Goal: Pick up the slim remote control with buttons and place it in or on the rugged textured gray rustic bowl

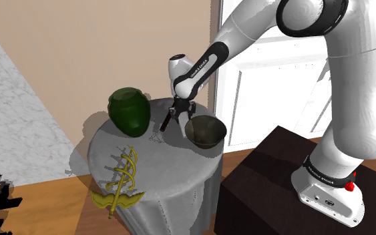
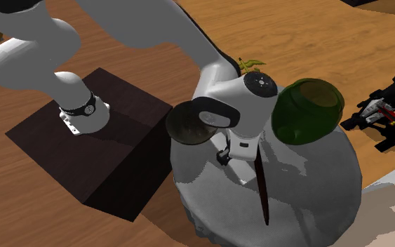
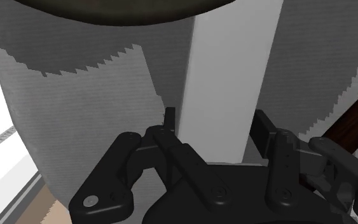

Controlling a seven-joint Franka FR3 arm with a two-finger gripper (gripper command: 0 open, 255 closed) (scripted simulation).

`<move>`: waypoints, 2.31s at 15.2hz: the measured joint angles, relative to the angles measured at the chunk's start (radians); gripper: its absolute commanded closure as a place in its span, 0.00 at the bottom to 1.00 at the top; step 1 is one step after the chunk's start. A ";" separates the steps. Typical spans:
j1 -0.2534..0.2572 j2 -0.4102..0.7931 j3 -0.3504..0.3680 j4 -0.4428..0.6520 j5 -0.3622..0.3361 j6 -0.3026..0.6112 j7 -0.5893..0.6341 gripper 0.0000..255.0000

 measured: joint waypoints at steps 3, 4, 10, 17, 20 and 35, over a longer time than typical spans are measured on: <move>-0.004 -0.030 0.004 -0.002 0.007 -0.031 -0.006 1.00; -0.005 -0.041 0.005 -0.004 0.009 -0.039 -0.008 1.00; -0.009 -0.090 0.013 0.012 0.022 -0.105 -0.016 1.00; -0.016 -0.147 0.019 0.034 0.037 -0.183 -0.030 1.00; -0.015 -0.171 0.022 0.044 0.043 -0.216 -0.032 1.00; -0.007 -0.435 0.049 -0.190 0.095 -0.242 -0.021 1.00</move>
